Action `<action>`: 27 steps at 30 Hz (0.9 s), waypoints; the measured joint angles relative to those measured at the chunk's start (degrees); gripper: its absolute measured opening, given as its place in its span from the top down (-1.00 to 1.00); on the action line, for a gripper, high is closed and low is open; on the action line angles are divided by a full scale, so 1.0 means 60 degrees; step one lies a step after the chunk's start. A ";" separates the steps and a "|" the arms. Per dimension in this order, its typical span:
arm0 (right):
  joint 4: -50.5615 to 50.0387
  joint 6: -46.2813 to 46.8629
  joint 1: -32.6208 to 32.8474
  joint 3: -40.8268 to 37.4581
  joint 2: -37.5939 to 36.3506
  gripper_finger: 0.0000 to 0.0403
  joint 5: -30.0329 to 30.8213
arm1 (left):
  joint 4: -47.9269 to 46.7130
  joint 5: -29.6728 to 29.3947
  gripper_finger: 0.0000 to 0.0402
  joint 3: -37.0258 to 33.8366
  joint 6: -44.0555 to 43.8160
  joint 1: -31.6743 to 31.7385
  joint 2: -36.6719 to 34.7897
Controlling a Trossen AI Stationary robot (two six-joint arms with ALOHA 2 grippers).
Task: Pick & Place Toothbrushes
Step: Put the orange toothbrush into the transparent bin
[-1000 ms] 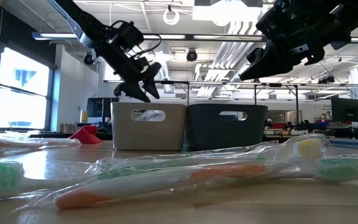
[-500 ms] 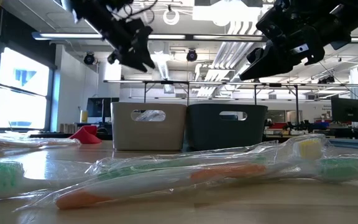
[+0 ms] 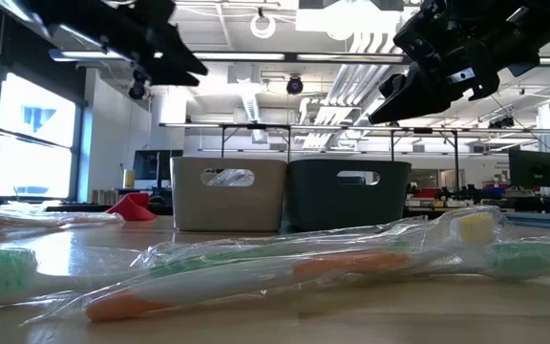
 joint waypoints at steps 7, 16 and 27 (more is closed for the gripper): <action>0.0049 0.0004 0.0000 0.0000 0.0000 0.99 0.0006 | 0.0143 0.0000 0.01 -0.1214 0.0455 -0.0977 -0.2307; 0.0052 0.0004 0.0000 0.0000 0.0000 0.99 0.0010 | -0.0869 -0.0040 0.01 -0.1604 -0.0044 -0.1598 -0.4006; 0.0052 0.0003 0.0000 0.0000 0.0000 0.99 0.0010 | -0.1559 0.0154 0.01 -0.1604 -0.0725 -0.1569 -0.4086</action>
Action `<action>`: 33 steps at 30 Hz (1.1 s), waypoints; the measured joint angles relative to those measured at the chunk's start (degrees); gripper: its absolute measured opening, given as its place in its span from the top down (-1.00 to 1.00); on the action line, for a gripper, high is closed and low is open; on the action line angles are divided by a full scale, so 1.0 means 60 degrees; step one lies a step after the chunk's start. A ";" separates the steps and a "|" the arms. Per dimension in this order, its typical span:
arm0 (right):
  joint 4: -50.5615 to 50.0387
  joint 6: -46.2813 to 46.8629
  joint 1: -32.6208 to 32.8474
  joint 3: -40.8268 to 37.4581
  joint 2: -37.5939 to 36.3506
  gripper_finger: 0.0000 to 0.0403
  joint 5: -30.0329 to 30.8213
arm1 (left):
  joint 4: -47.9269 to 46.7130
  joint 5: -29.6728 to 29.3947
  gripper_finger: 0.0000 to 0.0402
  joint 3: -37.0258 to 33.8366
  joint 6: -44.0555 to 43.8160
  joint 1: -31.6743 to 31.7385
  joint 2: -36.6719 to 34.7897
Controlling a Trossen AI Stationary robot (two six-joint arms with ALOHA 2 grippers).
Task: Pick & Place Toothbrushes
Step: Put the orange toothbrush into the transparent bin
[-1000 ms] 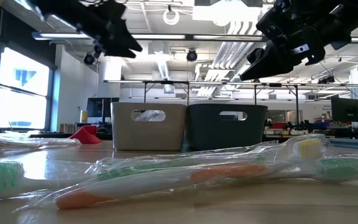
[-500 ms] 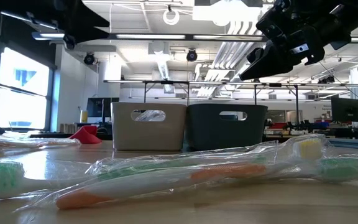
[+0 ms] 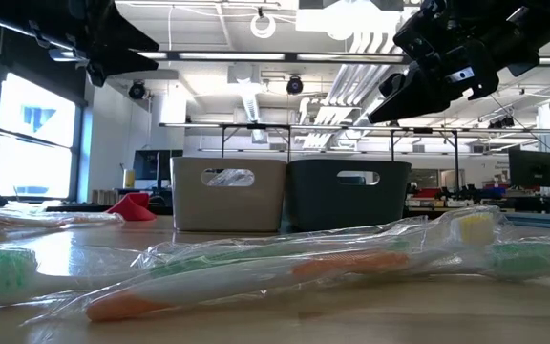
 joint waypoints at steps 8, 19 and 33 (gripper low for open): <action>0.0000 -0.0001 0.0001 0.0000 0.0000 0.99 0.0000 | 0.0023 -0.0008 0.01 0.0000 -0.0692 0.0000 -0.0001; 0.0000 0.0000 0.0000 0.0000 0.0000 0.99 0.0000 | 0.0055 0.0494 0.01 0.0000 -0.2621 0.0000 0.0096; -0.0004 0.0000 0.0001 0.0000 0.0000 0.99 0.0000 | -0.0825 0.2448 0.01 0.0004 -0.5526 -0.0018 0.1302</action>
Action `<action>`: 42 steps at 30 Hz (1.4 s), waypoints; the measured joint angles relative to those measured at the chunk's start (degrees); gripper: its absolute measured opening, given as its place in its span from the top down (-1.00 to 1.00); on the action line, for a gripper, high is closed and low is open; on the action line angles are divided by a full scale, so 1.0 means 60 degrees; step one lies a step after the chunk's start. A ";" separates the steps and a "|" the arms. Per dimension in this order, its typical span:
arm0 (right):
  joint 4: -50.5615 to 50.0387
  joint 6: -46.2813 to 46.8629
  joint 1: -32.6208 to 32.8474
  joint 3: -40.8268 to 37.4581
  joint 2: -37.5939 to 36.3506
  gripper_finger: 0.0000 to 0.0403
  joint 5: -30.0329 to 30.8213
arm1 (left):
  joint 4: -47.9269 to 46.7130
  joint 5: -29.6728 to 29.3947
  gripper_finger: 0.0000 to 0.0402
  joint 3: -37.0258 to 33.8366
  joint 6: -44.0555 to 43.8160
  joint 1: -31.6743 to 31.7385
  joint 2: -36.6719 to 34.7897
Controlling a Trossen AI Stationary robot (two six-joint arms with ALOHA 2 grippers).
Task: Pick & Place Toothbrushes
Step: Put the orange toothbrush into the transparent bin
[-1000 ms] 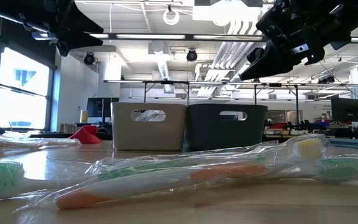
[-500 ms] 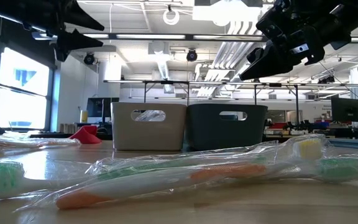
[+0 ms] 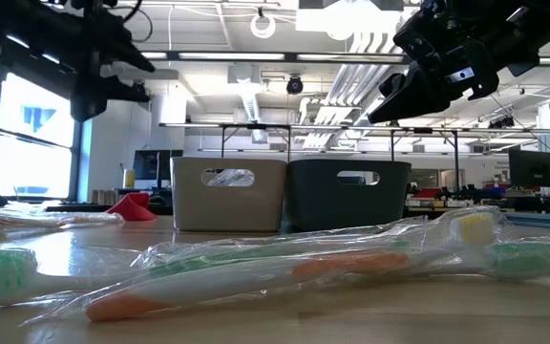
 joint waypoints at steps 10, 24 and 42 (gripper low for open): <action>0.0000 0.0000 0.0001 0.0000 0.0000 0.99 0.0000 | -0.0187 0.0263 0.01 0.0000 -0.1474 -0.0933 0.0906; 0.0002 0.0000 0.0000 0.0000 0.0000 0.99 0.0000 | 0.0001 -0.1289 0.01 0.0670 -0.2444 -0.3013 0.1961; 0.0002 0.0000 0.0000 0.0000 0.0000 0.99 0.0000 | -0.6519 -0.1909 0.01 0.3923 -0.4119 -0.3413 0.4708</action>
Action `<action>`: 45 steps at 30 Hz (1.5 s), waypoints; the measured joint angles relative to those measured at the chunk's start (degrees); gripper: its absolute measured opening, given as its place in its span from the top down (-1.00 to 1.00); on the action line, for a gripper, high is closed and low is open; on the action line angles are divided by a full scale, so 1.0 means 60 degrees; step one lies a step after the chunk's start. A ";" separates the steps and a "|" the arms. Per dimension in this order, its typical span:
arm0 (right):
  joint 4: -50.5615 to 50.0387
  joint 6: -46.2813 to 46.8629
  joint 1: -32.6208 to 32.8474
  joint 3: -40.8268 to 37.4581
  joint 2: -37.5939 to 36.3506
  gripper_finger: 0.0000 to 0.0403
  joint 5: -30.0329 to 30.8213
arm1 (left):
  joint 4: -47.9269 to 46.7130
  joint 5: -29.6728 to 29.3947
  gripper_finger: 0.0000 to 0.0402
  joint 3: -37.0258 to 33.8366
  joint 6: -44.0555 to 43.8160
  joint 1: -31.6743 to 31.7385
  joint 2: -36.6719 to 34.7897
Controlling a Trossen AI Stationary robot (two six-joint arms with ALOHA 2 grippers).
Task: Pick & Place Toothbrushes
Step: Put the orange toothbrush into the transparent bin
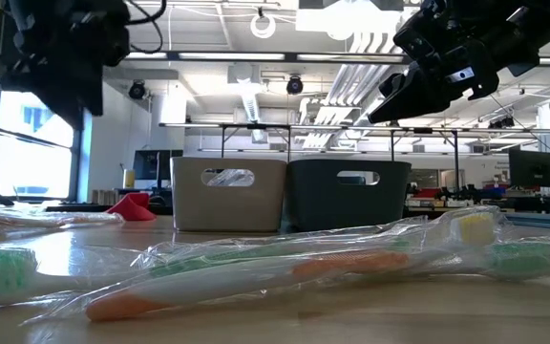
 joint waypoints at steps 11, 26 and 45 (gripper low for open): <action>0.0002 0.0000 -0.0001 0.0000 0.0002 0.99 0.0000 | -0.0530 -0.0088 0.01 -0.0004 -0.0193 0.0000 0.0852; 0.0010 -0.0004 0.0003 0.0000 0.0004 0.99 -0.0003 | -0.0833 -0.0671 0.01 -0.0015 -0.0214 0.0339 0.1499; -0.0002 -0.0004 0.0003 0.0000 0.0004 0.99 -0.0004 | -0.0976 0.0060 0.01 -0.0117 0.1791 0.2265 0.1683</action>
